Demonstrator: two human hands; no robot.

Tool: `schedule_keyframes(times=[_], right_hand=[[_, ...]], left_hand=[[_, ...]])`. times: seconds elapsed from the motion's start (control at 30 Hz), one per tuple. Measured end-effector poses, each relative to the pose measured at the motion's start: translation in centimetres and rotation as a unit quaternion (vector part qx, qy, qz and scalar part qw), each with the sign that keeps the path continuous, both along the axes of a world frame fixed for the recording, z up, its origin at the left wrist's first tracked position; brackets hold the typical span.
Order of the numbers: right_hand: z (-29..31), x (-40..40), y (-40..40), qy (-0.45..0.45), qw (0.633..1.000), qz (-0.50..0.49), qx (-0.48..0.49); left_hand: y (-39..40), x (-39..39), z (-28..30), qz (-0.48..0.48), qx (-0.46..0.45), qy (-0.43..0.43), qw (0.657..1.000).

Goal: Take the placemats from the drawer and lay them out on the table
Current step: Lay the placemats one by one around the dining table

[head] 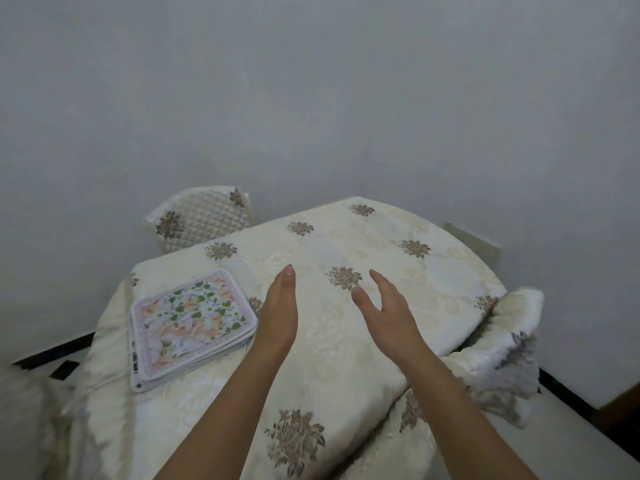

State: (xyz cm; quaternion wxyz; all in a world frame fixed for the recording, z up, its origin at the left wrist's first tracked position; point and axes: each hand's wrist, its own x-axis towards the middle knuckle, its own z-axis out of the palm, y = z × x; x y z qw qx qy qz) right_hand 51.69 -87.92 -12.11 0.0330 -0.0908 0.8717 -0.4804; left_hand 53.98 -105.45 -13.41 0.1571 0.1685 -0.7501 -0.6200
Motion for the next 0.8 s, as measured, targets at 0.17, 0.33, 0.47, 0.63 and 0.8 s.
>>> schedule_keyframes(times=[0.17, 0.33, 0.47, 0.63, 0.8], right_hand=[[-0.3, -3.0, -2.9, 0.0, 0.998, 0.065, -0.012], [-1.1, -6.9, -3.9, 0.0, 0.986, 0.164, -0.02], [-2.1, -10.3, -3.0, -0.003, 0.971, 0.238, -0.016], [-3.2, -13.2, -2.4, -0.021, 0.955, 0.296, -0.018], [-3.6, -13.3, -4.3, -0.034, 0.935, 0.353, -0.016]], left_hand=[[-2.5, -0.7, 0.3, 0.067, 0.037, -0.016, 0.997], [-2.0, -2.4, -0.1, 0.159, 0.072, -0.021, 0.984], [0.0, -3.8, -0.8, 0.224, 0.083, -0.032, 0.97], [1.5, -4.1, -1.9, 0.286, 0.071, -0.055, 0.954], [0.6, -2.3, -1.7, 0.346, 0.084, -0.055, 0.933]])
